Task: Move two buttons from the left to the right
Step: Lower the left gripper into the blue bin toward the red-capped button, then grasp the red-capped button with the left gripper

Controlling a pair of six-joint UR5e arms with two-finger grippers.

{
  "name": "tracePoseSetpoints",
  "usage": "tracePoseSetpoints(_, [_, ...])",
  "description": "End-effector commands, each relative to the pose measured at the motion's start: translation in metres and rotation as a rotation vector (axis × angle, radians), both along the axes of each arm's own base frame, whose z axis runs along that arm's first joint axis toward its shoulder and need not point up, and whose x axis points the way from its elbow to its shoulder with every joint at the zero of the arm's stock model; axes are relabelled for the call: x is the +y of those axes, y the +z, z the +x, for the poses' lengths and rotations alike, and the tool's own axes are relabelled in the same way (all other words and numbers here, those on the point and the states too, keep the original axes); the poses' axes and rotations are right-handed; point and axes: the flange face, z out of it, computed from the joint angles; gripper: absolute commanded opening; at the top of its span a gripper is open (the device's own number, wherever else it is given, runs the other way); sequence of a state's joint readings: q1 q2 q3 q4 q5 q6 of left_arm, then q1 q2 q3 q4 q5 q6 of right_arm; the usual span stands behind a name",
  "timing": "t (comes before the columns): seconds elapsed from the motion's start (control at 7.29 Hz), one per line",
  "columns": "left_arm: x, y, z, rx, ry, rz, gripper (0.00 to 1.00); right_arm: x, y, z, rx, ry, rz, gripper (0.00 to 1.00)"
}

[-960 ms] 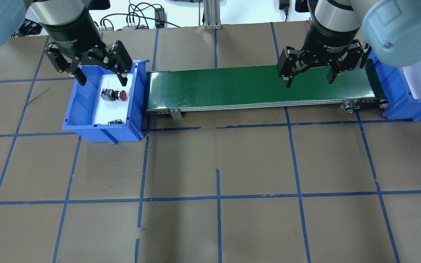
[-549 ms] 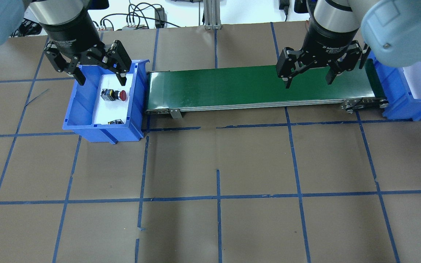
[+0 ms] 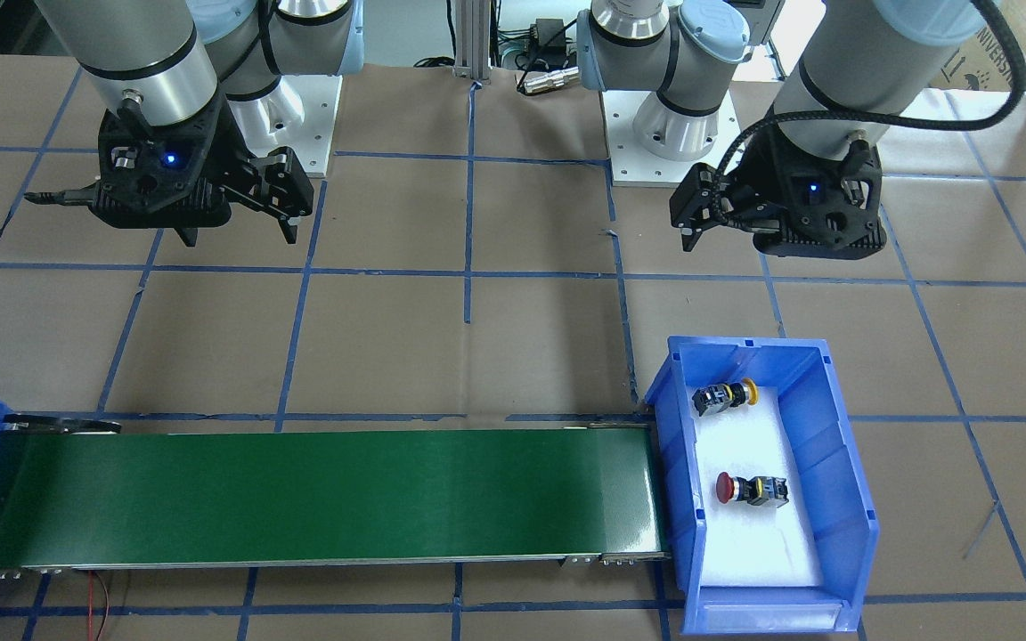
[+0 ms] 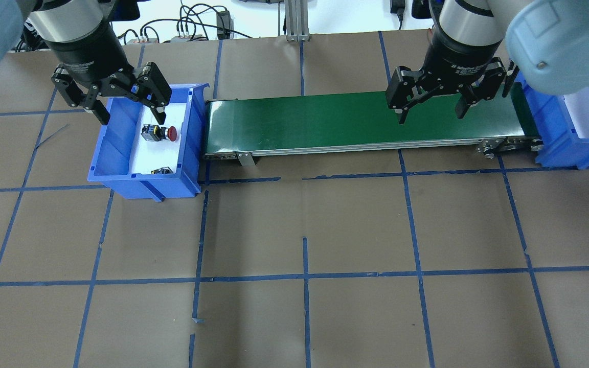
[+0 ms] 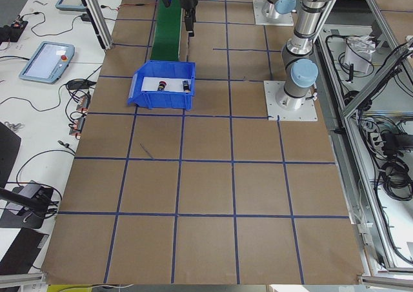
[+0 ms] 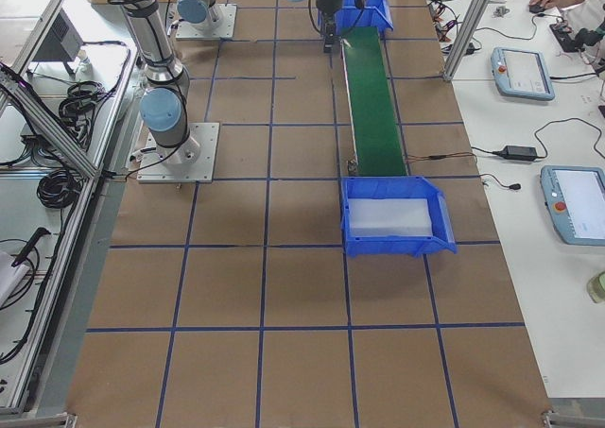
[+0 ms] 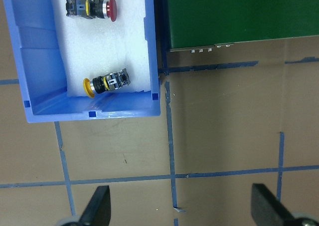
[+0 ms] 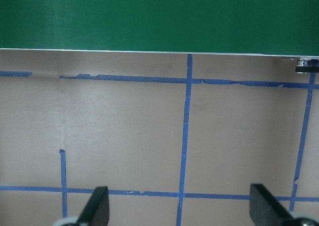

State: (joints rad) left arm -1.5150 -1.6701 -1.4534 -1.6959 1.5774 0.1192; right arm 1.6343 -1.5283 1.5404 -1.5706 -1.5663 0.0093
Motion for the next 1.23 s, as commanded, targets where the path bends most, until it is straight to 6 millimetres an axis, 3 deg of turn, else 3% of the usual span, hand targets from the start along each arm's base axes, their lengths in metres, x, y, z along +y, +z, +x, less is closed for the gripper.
tracePoseSetpoints(0.0, [-0.033, -0.044, 0.045, 0.025, -0.198, -0.057, 1.0, 0.002, -0.001, 0.002, 0.0, 0.004, 0.006, 1.0])
tracePoseSetpoints(0.14, [-0.066, -0.084, 0.045, 0.023, -0.323, -0.101, 1.0, 0.0, -0.002, 0.001, 0.0, 0.003, 0.006, 1.0])
tracePoseSetpoints(0.27, [-0.086, -0.111, 0.047, 0.024, -0.485, -0.112, 1.0, 0.001, -0.002, 0.001, 0.0, 0.003, 0.006, 1.0])
tracePoseSetpoints(0.55, [-0.104, -0.153, 0.054, 0.049, -0.868, -0.094, 1.0, 0.001, 0.002, 0.001, -0.002, 0.003, -0.001, 1.0])
tracePoseSetpoints(0.82, [-0.136, -0.217, 0.064, 0.049, -1.091, -0.109, 1.0, 0.0, 0.002, 0.001, 0.0, 0.003, 0.002, 1.0])
tracePoseSetpoints(1.1, [-0.139, -0.258, 0.083, 0.104, -1.268, -0.039, 0.98, 0.0, 0.002, 0.001, 0.0, 0.004, -0.002, 1.0])
